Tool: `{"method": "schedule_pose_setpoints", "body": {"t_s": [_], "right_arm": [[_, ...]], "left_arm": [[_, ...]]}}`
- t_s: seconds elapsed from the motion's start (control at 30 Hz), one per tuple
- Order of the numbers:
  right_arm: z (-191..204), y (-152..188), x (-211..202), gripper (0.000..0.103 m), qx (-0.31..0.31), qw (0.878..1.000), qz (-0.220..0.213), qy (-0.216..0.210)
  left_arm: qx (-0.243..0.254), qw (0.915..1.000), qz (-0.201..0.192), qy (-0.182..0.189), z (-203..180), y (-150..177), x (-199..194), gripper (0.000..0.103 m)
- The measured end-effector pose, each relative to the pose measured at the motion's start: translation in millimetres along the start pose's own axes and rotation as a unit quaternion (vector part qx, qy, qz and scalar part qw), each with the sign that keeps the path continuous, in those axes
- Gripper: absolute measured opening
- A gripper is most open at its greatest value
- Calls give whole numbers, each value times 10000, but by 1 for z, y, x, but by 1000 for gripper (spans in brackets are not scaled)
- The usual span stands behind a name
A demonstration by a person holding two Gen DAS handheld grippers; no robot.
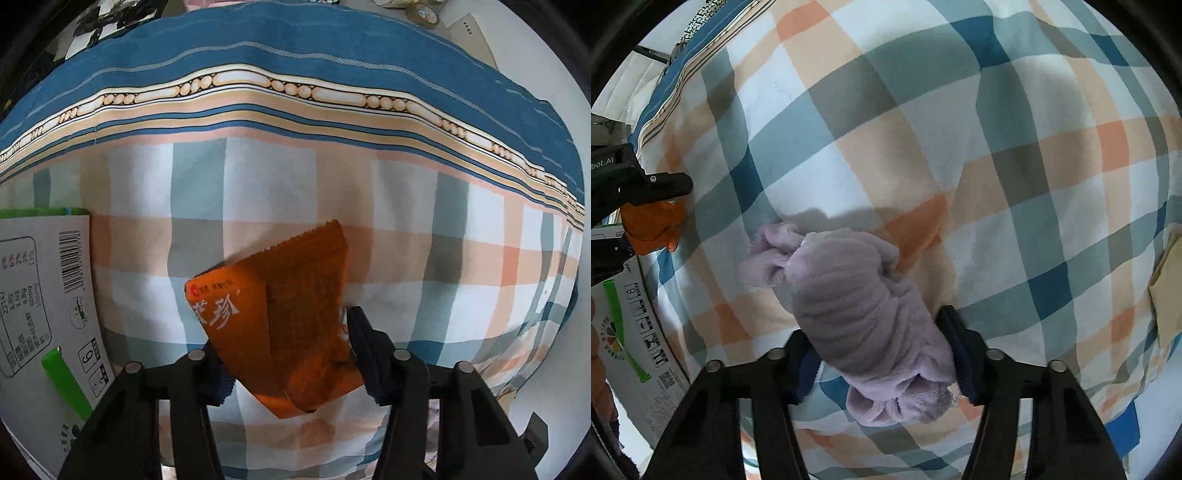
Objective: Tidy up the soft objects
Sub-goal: 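Carry the orange bag into the box with the left tool while the right tool drops the lavender cloth inside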
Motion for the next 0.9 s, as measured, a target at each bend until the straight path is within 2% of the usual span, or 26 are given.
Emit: {"method": "schedule_pose_setpoints", "body": {"t_s": [0.1,0.2,0.37,0.5,0.53,0.67,0.73,0.9], "right_arm": [[3,2,-8,40,-2,10000,-73,30],[7,8,-20,36,4,9999,-170,-26],[18,20,-53,36,-113,9989,-410,-182],[32,34,-84,35,-192,9972,-624,-359],[34,37,-92,35,-229,9966,-685,-392],[54,60,-125,35,-445,9932,-910,-565],[64,67,-145,35,-576,9913,-987,-650],[104,106,-176,35,-1011,9842,-1157,-883]], "left_arm": [[155,9999,-70,28,-6,14,-6,46],[370,9991,-193,63,-11,32,-18,46],[681,9958,-530,297,-29,64,-49,46],[969,9892,-996,476,-33,93,-95,46],[1008,9877,-1082,503,-33,91,-109,46],[1133,9806,-1515,512,-6,107,-161,46],[1132,9772,-1753,382,17,118,-187,46],[988,9727,-2102,-24,84,135,-216,46]]}}
Point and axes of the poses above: each gripper's, at about its wrist camera, not at the fingertips, and x roughly the way its jaws point, z to its left, y to its underside, the point moved 9 cm from there along x, roughly the way its jaws point, and after that the axes turned 9 degrees about x, right-handed, at the moved point
